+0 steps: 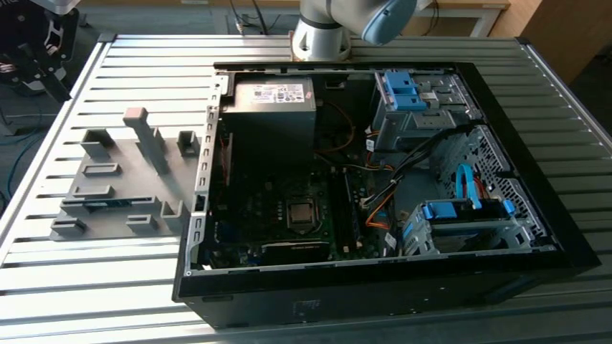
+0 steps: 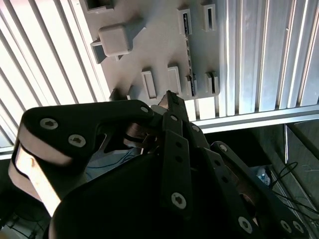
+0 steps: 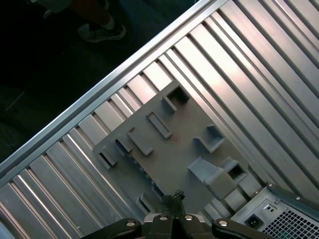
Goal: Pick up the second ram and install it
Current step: 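Pick up the second ram and move it above second insertion slot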
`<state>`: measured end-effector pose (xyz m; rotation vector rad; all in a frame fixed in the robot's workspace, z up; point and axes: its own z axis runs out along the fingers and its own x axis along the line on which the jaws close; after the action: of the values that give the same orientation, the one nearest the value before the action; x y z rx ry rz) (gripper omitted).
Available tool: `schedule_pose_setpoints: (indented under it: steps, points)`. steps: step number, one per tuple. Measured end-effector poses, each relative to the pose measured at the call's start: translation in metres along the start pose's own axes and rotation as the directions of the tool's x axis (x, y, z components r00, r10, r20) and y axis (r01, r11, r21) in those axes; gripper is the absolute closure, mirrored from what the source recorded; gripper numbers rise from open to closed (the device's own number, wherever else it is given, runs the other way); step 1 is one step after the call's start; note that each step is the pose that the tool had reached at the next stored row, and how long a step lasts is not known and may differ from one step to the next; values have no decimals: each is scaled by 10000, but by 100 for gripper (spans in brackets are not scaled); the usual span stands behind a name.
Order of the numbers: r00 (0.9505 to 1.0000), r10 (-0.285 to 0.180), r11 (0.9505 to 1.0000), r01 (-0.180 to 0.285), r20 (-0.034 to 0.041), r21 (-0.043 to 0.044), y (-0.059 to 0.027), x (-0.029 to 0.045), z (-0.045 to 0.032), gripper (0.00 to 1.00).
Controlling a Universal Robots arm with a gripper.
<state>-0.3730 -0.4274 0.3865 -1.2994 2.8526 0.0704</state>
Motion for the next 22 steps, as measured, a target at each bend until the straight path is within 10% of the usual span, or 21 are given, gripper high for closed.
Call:
schedule_pose_setpoints:
  steps: [22]
  points:
    - [9965, -839, 9965, 839, -31, -21, -18, 62, 6, 89]
